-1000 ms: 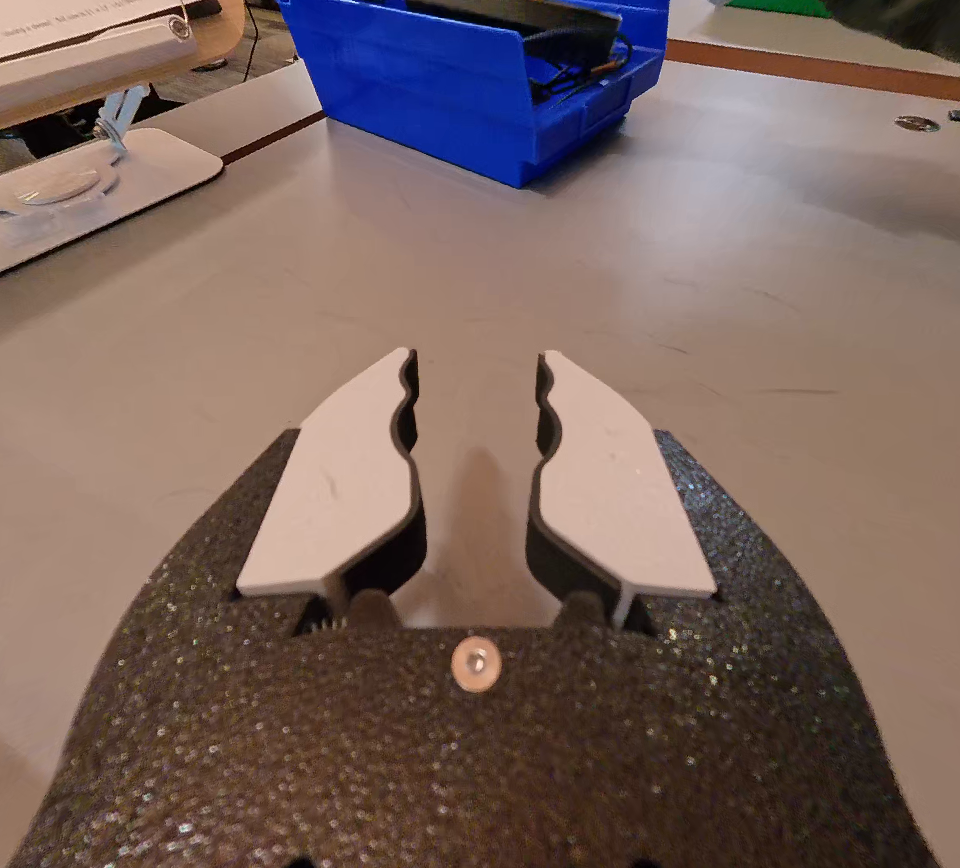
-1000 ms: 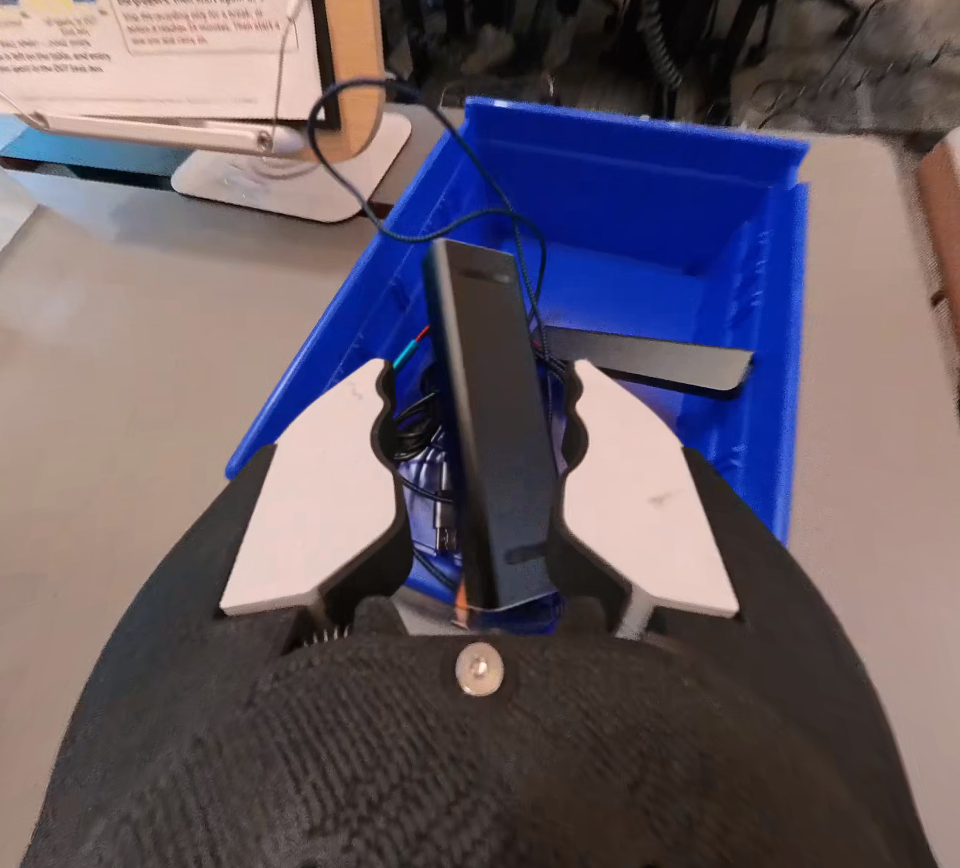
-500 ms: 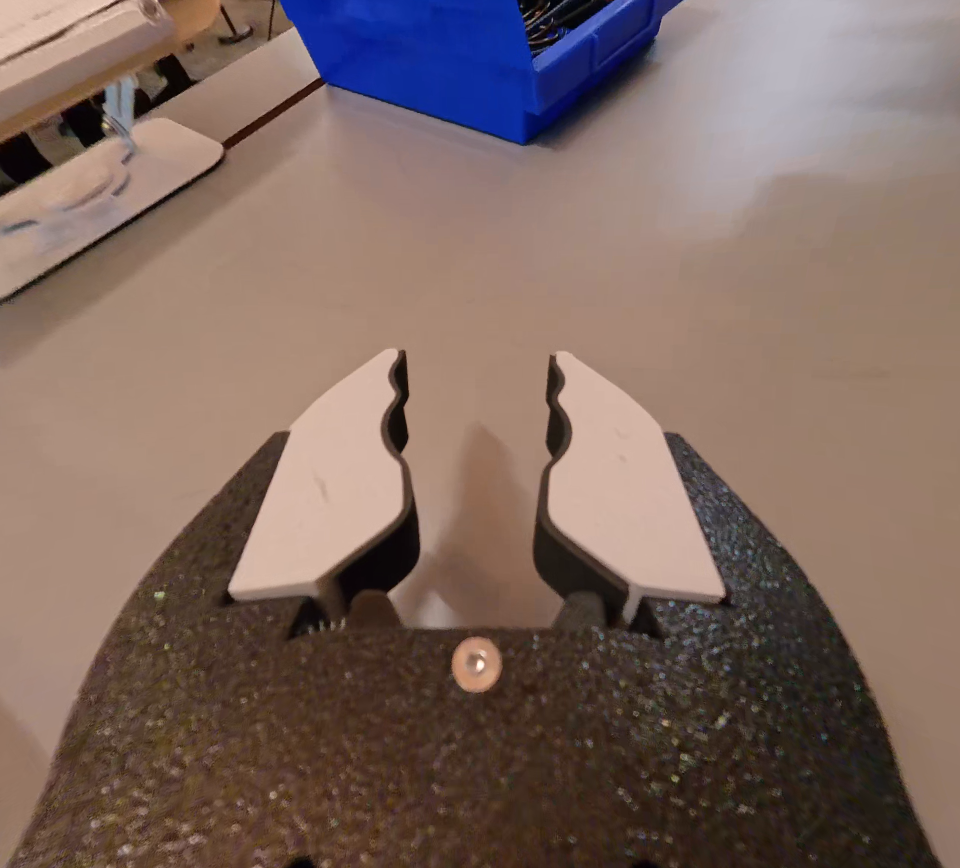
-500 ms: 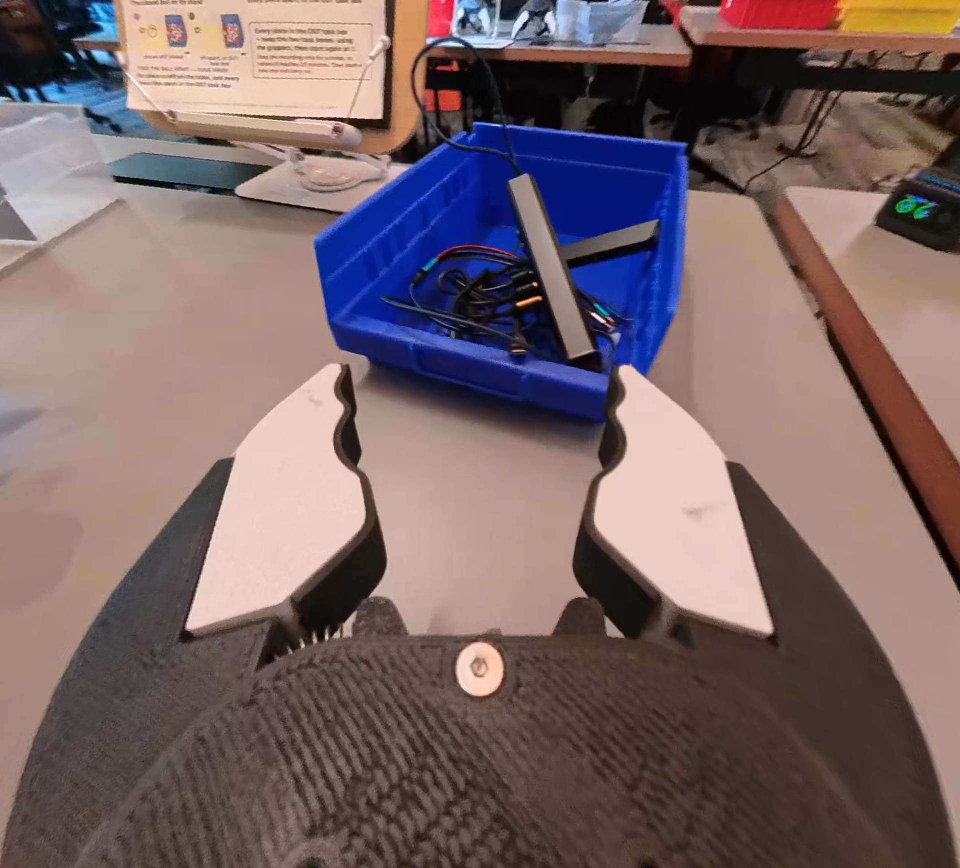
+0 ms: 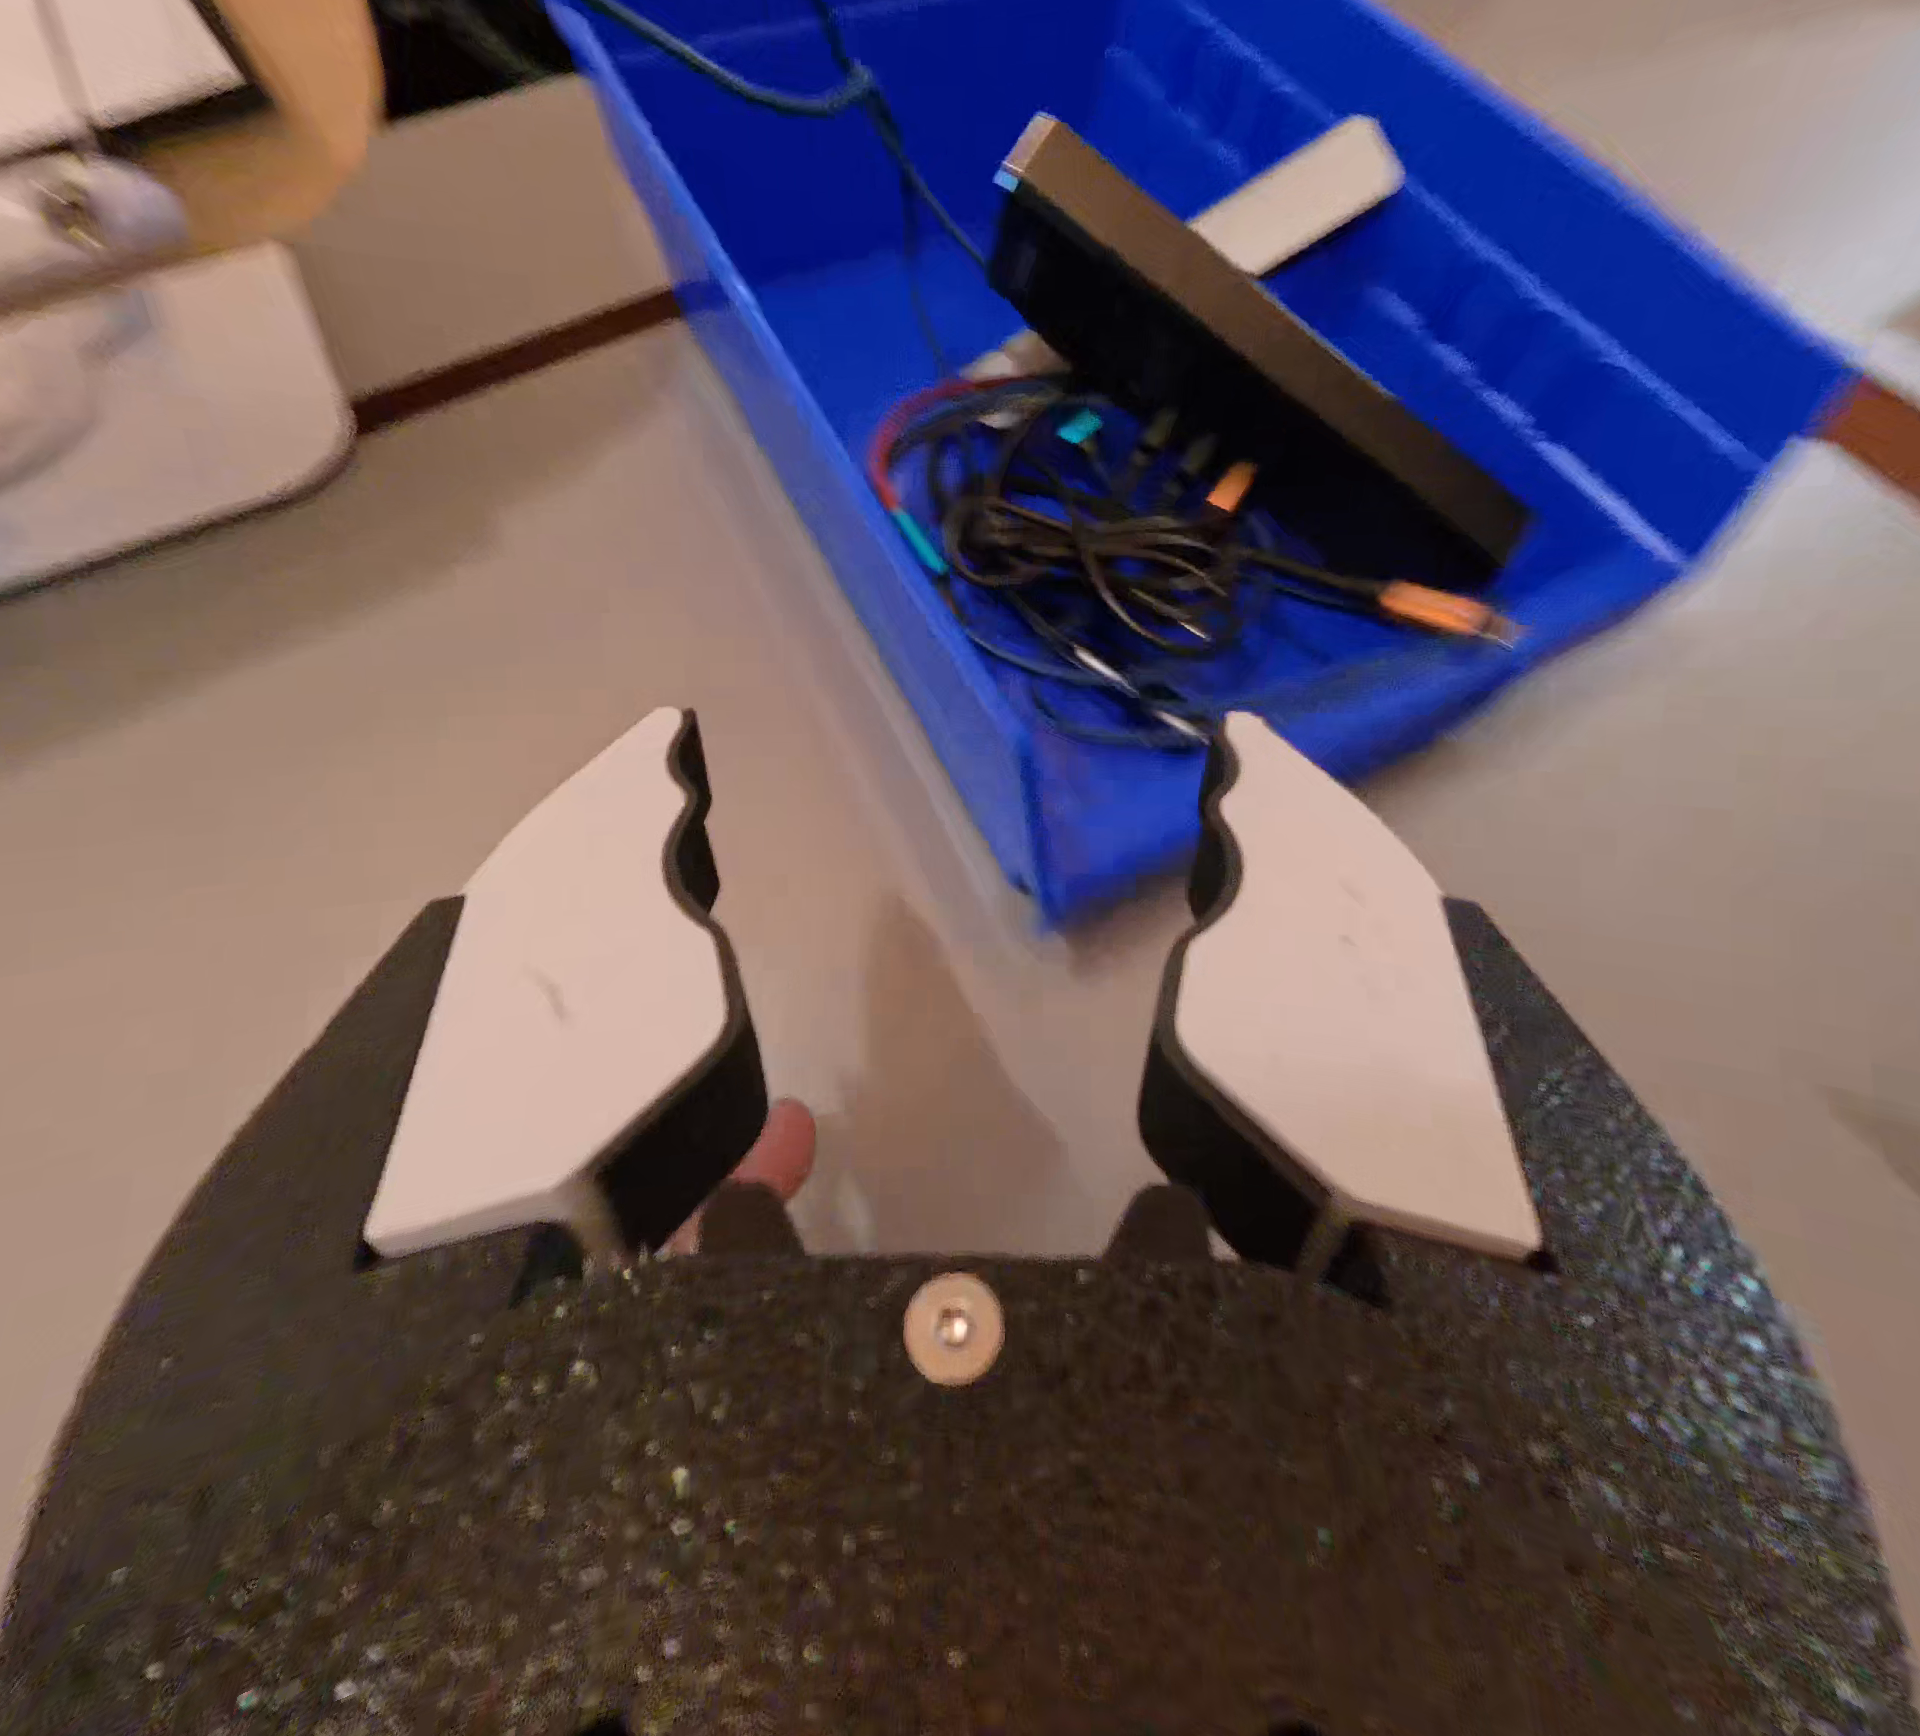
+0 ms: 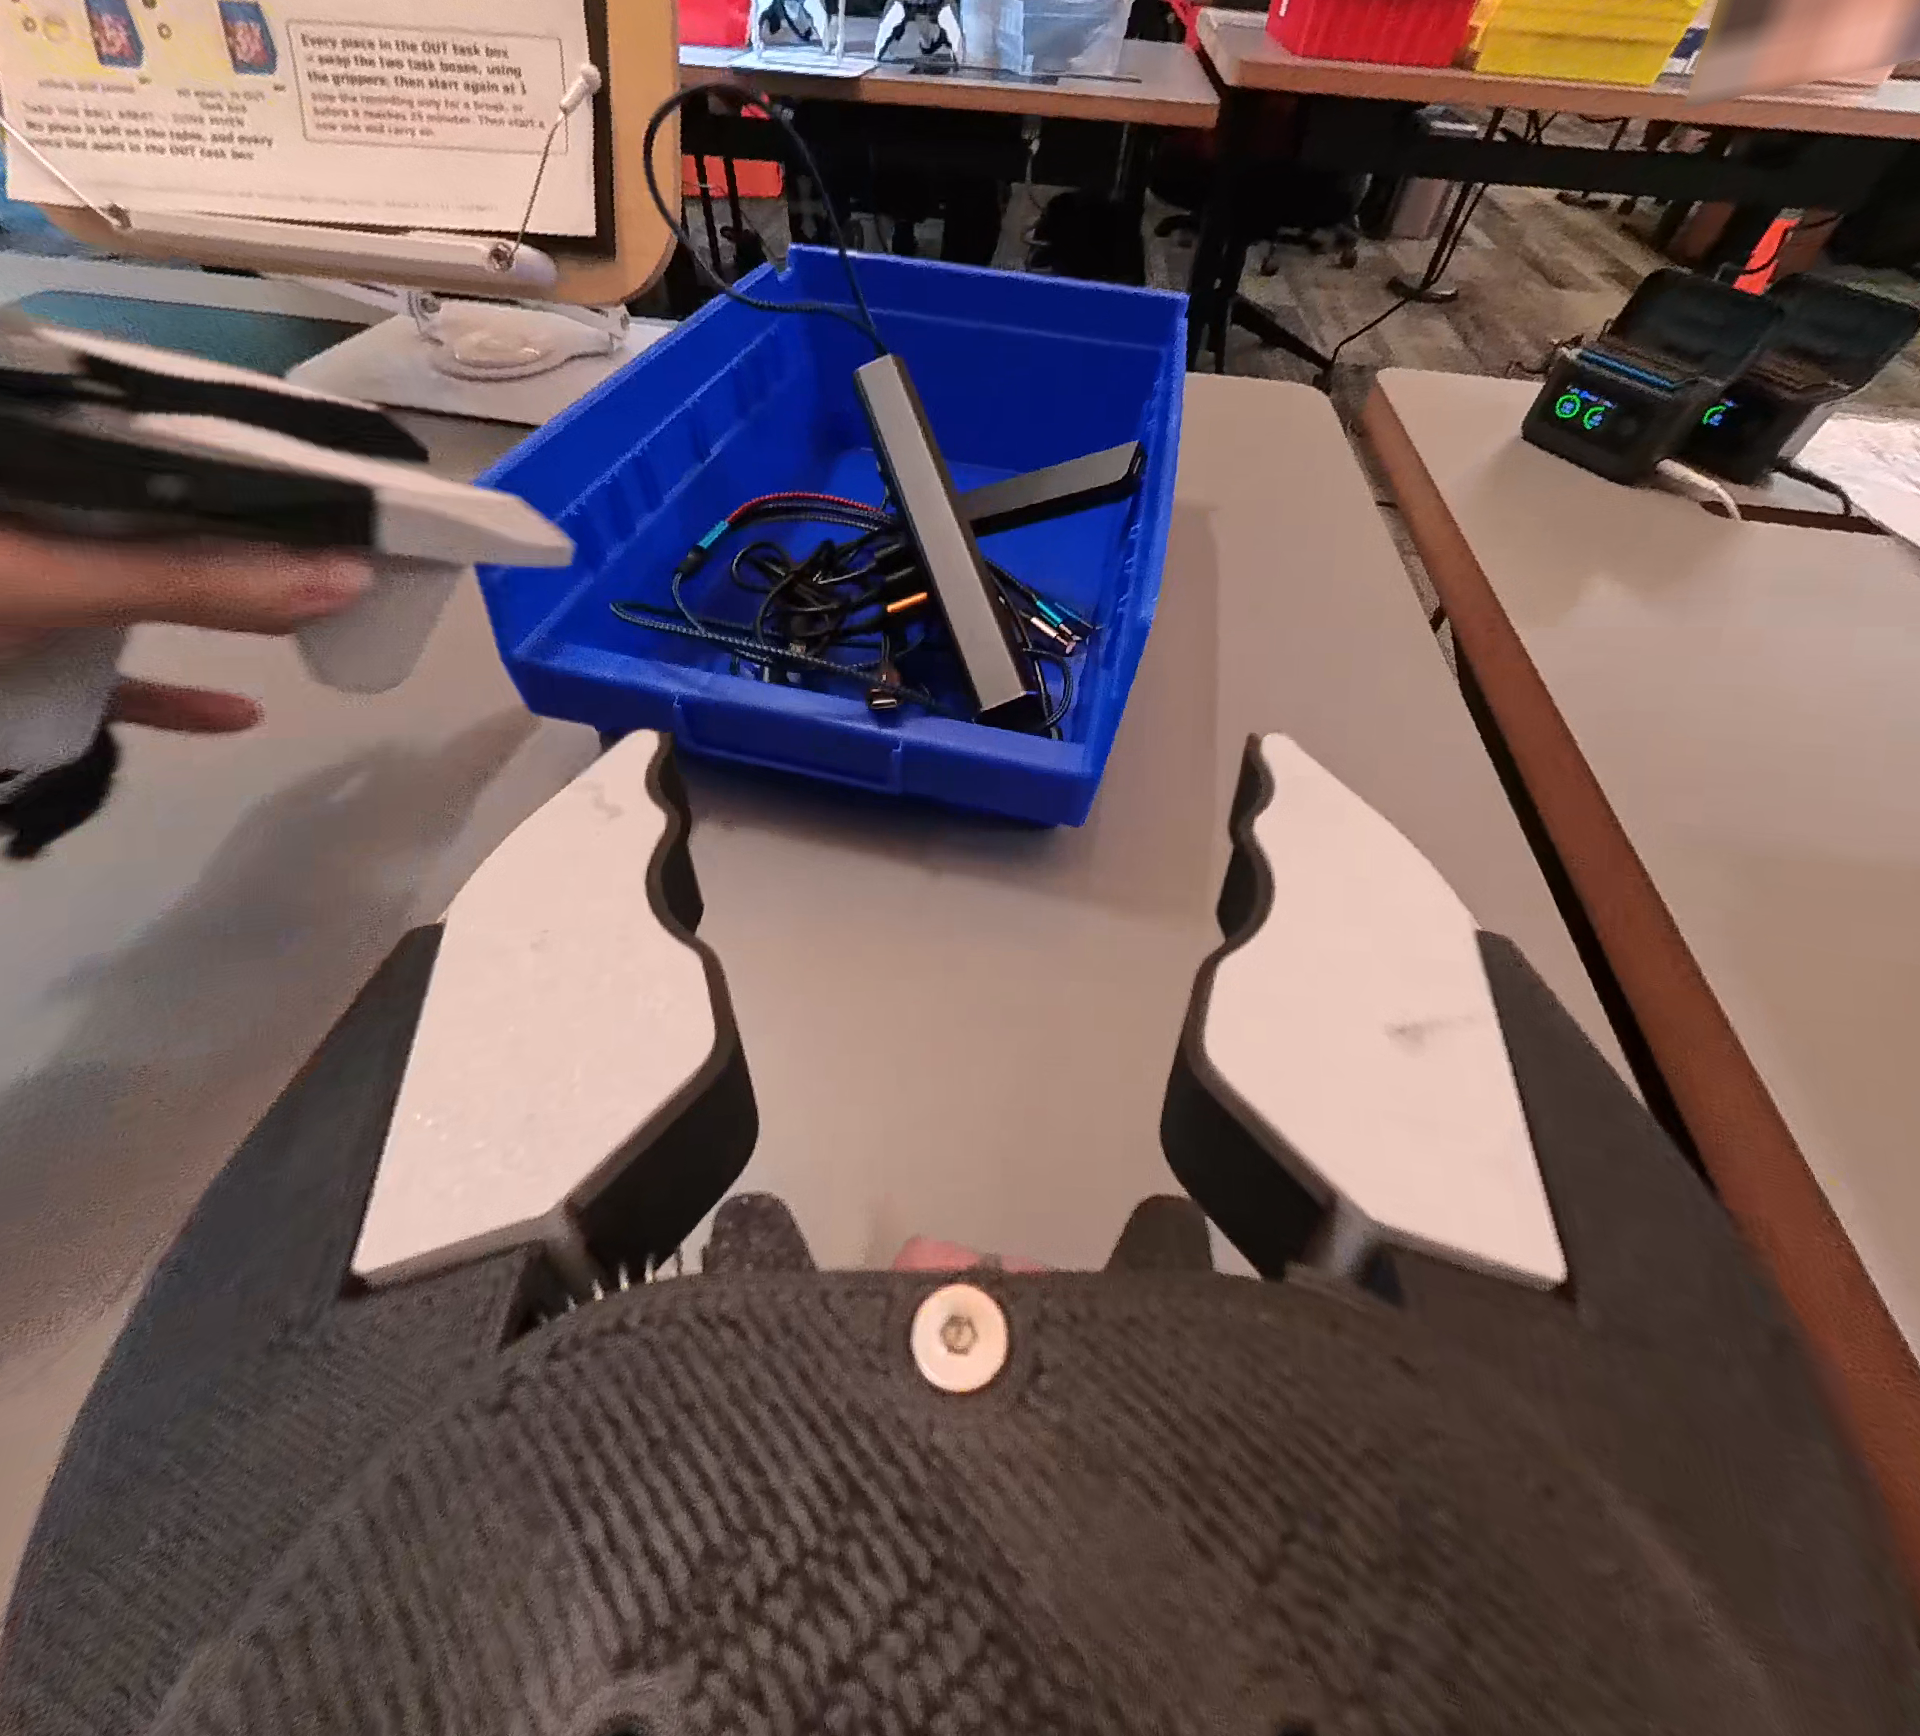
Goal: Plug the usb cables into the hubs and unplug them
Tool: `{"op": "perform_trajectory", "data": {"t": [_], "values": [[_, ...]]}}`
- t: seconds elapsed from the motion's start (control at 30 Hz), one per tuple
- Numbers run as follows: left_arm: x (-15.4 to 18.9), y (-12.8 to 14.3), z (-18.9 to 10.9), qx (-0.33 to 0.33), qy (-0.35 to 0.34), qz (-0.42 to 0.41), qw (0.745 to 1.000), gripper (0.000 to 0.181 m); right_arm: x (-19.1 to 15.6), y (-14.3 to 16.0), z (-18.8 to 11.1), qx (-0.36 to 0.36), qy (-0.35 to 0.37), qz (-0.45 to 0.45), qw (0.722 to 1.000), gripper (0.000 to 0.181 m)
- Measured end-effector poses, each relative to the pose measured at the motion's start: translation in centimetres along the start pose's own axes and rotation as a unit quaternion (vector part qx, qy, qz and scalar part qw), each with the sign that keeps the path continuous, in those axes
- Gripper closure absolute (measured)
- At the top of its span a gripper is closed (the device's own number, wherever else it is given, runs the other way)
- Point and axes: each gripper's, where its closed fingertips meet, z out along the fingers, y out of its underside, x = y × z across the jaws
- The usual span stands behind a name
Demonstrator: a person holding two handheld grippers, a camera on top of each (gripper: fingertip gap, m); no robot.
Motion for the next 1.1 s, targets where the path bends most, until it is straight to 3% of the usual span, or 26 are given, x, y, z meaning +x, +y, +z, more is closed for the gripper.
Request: {"op": "perform_trajectory", "data": {"t": [0.07,0.17,0.23,0.3,0.37,0.43,0.57,0.7,0.9,1.0,1.1], "values": [[-1.4,-1.1,1.6,-0.008,-0.052,0.015,0.998,0.096,0.1,-0.1,-0.1,0.001,0.002,0.006,1.000,0.082],[-1.6,-0.3,3.9,-0.073,-0.050,0.002,0.996,0.102,0.2,0.0,0.0,-0.006,0.009,0.015,1.000,0.080],[-2.0,0.3,4.7,-0.099,-0.057,0.031,0.993,0.117,0.0,0.0,0.1,-0.009,0.011,0.014,1.000,0.079],[-2.0,-0.1,4.8,-0.095,-0.057,0.058,0.992,0.134,-0.2,-0.2,0.1,-0.007,0.010,0.011,1.000,0.079],[-2.3,-0.1,4.7,-0.088,-0.058,0.069,0.992,0.163,-0.5,-0.4,0.0,-0.005,0.008,0.009,1.000,0.079],[-3.5,0.0,4.4,-0.072,-0.069,0.059,0.993,0.172,-0.7,-0.7,-0.1,-0.001,0.004,0.007,1.000,0.079],[-4.8,1.0,2.6,-0.062,-0.054,0.063,0.995,0.173,-1.1,-1.0,-0.3,0.001,-0.002,0.001,1.000,0.080],[-6.3,3.7,-1.8,-0.055,-0.028,0.064,0.996,0.172,-1.8,-2.0,-0.7,0.015,-0.011,-0.002,1.000,0.081],[-10.5,10.0,-12.3,-0.045,-0.010,0.088,0.995,0.172,-6.1,-3.4,-1.3,0.017,-0.078,-0.033,0.996,0.085],[-12.6,13.4,-18.0,-0.035,0.001,0.096,0.995,0.172,-10.6,-4.2,-1.5,0.028,-0.124,-0.039,0.991,0.085],[-15.3,16.3,-22.9,-0.029,-0.013,0.092,0.995,0.173,-18.1,-4.7,-1.9,0.036,-0.216,-0.028,0.975,0.084]]}}
